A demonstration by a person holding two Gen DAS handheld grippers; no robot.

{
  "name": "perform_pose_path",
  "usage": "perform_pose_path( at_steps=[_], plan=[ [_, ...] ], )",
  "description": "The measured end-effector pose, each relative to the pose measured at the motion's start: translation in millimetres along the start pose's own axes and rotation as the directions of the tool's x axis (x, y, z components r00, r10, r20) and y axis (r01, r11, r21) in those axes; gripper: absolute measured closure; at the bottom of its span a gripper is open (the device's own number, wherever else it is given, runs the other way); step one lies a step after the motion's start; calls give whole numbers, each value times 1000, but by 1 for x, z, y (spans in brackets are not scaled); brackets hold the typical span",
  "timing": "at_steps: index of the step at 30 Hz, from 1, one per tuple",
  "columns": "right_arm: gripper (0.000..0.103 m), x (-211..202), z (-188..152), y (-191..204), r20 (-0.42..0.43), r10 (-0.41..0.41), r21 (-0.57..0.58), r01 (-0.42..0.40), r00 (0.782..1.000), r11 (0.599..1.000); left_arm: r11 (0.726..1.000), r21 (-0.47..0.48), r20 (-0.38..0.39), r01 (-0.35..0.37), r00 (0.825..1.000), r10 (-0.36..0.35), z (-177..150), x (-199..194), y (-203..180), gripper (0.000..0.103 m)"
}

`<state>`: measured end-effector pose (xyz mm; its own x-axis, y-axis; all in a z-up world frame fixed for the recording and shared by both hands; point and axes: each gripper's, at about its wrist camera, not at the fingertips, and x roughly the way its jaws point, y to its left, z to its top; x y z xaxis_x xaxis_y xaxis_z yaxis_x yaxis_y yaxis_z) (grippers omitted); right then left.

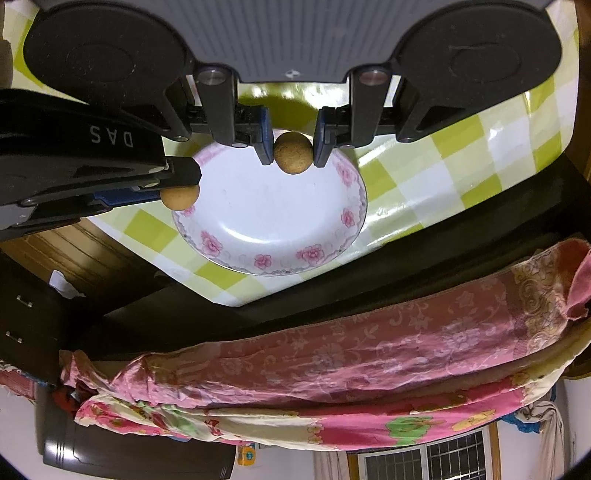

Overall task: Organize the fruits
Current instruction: 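Carry both longans over the white plate and open both grippers to drop them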

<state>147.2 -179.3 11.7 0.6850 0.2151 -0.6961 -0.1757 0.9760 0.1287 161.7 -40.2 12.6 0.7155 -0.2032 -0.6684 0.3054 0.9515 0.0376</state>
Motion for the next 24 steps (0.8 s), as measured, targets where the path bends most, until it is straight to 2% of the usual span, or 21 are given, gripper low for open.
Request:
perform_pose_path(
  at_steps=[14, 24],
  plan=[
    [79, 49, 22, -13, -31, 24, -29, -25, 999, 999, 1000, 0, -32, -8, 999, 8, 9, 42, 9, 73],
    [79, 69, 22, -16, -60, 15, -70, -19, 998, 997, 1000, 23, -53, -5, 999, 7, 5, 58, 8, 73]
  ],
)
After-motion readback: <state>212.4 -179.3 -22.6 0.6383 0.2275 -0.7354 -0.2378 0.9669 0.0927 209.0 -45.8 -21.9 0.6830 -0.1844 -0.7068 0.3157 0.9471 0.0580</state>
